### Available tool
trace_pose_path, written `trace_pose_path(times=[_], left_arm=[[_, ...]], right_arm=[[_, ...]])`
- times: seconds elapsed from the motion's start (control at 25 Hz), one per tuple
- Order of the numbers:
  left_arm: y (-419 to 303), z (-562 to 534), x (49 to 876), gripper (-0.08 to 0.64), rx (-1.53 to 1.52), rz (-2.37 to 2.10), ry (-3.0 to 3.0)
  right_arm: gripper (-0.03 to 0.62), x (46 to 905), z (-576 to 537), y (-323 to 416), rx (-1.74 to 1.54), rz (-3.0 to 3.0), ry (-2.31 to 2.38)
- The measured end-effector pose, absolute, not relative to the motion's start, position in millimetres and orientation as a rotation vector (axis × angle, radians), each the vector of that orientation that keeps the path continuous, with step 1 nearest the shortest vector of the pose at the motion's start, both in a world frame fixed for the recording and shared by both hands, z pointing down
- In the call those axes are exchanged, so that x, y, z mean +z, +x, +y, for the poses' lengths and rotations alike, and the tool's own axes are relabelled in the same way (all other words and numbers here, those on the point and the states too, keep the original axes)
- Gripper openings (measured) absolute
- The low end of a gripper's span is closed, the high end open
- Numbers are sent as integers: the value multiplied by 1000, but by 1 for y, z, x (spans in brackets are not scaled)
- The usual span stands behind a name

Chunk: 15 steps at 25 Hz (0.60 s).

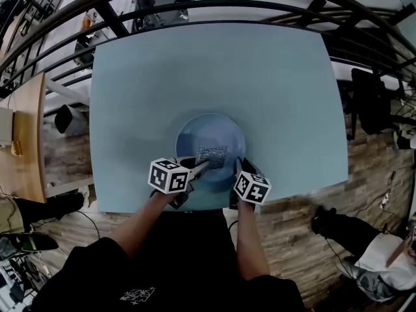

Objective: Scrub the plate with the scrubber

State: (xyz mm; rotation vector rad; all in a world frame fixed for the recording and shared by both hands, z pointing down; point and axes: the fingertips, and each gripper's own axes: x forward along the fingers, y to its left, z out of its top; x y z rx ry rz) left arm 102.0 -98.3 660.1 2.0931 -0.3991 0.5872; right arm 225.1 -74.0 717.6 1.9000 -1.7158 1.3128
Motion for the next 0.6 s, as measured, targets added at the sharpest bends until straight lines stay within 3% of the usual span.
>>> trace_pose_path(times=[0.6], left_arm=[[126,-121,683,86,544,-394,1904]], right_arm=[[26,722,-83,232,1370,-1651,1961]])
